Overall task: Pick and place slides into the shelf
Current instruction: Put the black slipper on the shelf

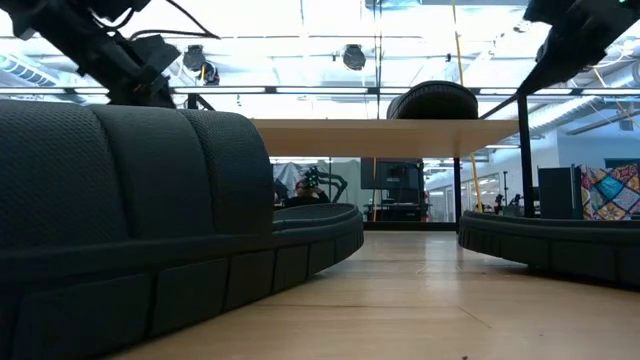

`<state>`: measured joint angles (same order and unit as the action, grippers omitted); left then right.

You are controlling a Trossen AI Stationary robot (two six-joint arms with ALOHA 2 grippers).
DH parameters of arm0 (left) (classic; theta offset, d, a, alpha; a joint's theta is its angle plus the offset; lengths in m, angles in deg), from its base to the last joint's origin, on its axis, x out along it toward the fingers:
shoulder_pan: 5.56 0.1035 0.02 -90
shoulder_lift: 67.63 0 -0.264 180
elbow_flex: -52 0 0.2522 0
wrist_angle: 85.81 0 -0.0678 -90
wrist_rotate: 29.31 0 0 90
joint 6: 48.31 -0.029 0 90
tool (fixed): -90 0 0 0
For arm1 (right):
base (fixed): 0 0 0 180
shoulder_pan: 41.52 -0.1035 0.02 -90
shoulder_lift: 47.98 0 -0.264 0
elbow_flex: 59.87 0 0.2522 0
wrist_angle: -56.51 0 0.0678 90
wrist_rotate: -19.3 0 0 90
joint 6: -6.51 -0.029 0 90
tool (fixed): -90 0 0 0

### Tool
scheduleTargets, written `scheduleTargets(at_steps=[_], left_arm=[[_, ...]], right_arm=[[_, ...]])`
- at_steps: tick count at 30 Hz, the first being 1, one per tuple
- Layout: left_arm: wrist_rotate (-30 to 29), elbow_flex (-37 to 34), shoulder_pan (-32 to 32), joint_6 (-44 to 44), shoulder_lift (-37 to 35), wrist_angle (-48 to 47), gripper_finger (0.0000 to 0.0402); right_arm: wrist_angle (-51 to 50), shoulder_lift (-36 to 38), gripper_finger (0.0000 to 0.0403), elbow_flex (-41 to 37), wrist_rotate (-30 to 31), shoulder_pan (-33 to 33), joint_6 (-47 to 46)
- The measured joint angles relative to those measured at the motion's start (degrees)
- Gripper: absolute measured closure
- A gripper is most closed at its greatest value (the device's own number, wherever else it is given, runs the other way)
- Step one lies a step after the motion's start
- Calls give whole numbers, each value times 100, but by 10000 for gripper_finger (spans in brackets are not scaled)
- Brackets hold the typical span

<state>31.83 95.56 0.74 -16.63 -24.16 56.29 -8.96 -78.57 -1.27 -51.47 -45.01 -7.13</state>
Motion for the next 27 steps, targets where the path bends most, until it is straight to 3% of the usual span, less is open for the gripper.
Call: scheduleTargets(at_steps=[7,10,14,17,20,24,27], left_arm=[[-358,-2,-369,26,-371,-637,399],[-486,-2,-539,-30,-527,-699,400],[-815,-131,-978,-717,-779,-156,401],[-850,-283,-1302,-1517,-932,596,397],[-316,-566,-1548,-2464,-1016,1645,395],[1047,-1000,-1737,-3641,-1037,3078,400],[1235,-1152,-1812,-4045,-1043,3517,396]], right_arm=[[59,684,403,0,-637,-2,292],[594,958,403,-137,-1334,0,890],[1943,1350,403,-589,-2508,-2,1328],[2650,1444,403,-982,-2718,-2,1326],[2923,1391,403,-1331,-2915,-2,1287],[3464,1295,403,-1741,-3276,-2,1263],[4002,1312,403,-2023,-3285,-2,1260]])
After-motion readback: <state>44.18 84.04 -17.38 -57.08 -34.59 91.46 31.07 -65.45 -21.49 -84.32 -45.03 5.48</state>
